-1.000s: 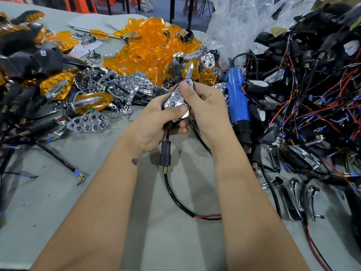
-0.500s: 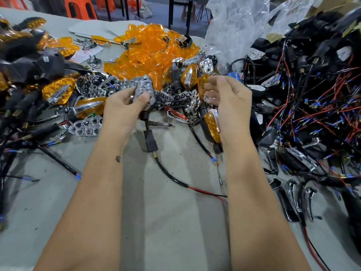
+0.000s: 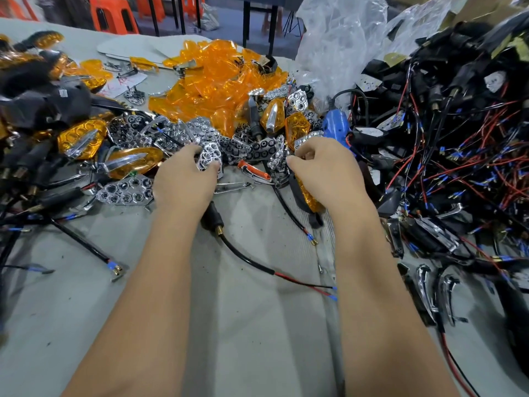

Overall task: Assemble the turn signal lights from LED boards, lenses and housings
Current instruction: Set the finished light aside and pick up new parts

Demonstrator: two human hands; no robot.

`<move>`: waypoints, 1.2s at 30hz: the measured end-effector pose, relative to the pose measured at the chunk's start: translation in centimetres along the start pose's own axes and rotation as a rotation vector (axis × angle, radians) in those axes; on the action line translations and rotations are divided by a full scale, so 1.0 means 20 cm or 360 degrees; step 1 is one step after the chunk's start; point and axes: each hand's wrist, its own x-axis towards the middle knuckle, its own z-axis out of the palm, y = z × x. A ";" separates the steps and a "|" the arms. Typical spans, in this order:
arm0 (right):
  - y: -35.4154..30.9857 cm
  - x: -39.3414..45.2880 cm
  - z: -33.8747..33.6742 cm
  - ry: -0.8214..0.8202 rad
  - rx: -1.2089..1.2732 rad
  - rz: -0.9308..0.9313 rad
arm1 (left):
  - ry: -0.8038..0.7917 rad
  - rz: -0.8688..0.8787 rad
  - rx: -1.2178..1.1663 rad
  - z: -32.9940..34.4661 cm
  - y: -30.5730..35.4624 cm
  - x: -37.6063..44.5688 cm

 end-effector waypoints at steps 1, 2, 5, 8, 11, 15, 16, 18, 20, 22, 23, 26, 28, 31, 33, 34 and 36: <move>-0.02 0.02 0.01 -0.0004 0.0000 -0.0015 | 0.0018 0.0014 0.0039 0.00 0.00 -0.01; -0.05 0.04 0.03 -0.0013 0.0006 -0.0030 | 0.0042 0.0034 0.0083 0.00 0.00 -0.01; -0.12 0.13 0.11 -0.0016 -0.0120 -0.0081 | 0.0121 0.0065 0.0090 0.00 0.01 -0.01; -0.17 0.22 0.19 0.0084 -0.0272 -0.0053 | 0.0237 0.0186 -0.0010 0.01 0.04 -0.01; -0.16 0.29 0.23 0.0154 -0.0390 0.0148 | 0.0253 0.0324 -0.0051 0.03 0.06 -0.01; -0.11 0.35 0.25 0.0261 -0.0368 0.0239 | 0.0249 0.0312 -0.0082 0.05 0.08 0.00; -0.10 0.35 0.25 0.0271 -0.0351 0.0251 | 0.0257 0.0315 -0.0093 0.05 0.08 0.00; -0.09 0.36 0.25 0.0264 -0.0366 0.0253 | 0.0273 0.0328 -0.0121 0.05 0.08 0.00; -0.08 0.36 0.23 0.0239 -0.0325 0.0241 | 0.0301 0.0355 -0.0143 0.05 0.09 -0.01; -0.07 0.34 0.22 0.0239 -0.0128 0.0201 | 0.0316 0.0381 -0.0188 0.04 0.09 -0.02; -0.07 0.33 0.21 0.0265 0.0066 0.0180 | 0.0311 0.0386 -0.0220 0.04 0.10 -0.02; -0.07 0.27 0.16 0.0356 0.0864 0.0191 | 0.0254 0.0404 -0.0367 0.03 0.14 -0.05; -0.06 0.23 0.11 0.0263 0.1382 0.0235 | 0.0124 0.0349 -0.0619 0.03 0.17 -0.08; -0.03 0.15 0.08 0.0007 0.1894 0.0161 | -0.0246 0.0009 -0.1301 0.03 0.22 -0.09; -0.02 0.09 0.08 -0.0086 0.1951 0.0053 | -0.0479 -0.0124 -0.1660 0.02 0.23 -0.10; -0.02 0.06 0.09 -0.0116 0.1901 -0.0007 | -0.0553 -0.0106 -0.1708 0.03 0.23 -0.11; -0.02 0.00 0.10 -0.0187 0.1715 -0.0101 | -0.0640 0.0003 -0.1633 0.06 0.22 -0.12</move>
